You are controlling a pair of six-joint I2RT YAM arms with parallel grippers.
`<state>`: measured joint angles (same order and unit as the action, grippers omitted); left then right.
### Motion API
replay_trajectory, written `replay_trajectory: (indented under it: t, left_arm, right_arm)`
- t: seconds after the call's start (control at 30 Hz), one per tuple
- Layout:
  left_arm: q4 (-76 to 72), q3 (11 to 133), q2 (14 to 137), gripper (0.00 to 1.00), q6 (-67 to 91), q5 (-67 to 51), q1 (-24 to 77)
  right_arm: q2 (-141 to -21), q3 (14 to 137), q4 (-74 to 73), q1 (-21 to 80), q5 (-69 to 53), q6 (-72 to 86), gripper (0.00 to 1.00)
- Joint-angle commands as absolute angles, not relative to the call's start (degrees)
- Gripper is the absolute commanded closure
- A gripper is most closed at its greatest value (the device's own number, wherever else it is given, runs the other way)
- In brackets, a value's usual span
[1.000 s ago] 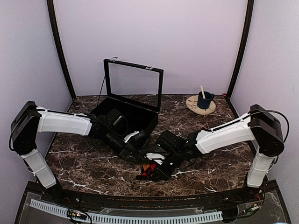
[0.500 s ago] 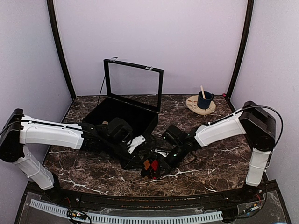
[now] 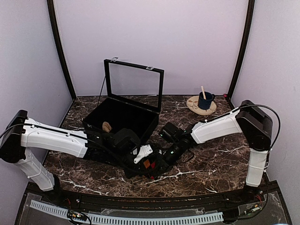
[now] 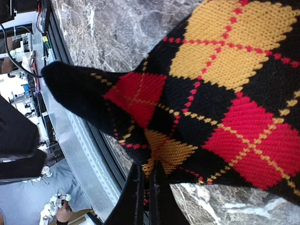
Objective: Roll the socks
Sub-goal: Roll the sock at the center of the board.
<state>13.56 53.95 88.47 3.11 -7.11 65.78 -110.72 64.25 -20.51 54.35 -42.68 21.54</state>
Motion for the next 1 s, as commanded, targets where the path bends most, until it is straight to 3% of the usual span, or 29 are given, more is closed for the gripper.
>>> replay_trajectory:
  t: [0.0,0.57,0.97]
  left_arm:
    - [14.40,54.87,89.40,0.82,-0.45,-2.38,67.98]
    - [14.84,56.18,94.58,0.82,-3.78,5.49,69.17]
    - [15.53,58.78,98.28,0.82,-4.51,4.90,69.17]
  right_arm:
    - [-112.38,65.65,-22.76,53.84,-43.42,21.47,1.00]
    - [-112.84,65.65,-23.52,53.70,-44.02,21.53,1.00]
    - [-113.12,67.68,-24.25,53.71,-43.69,21.23,1.00]
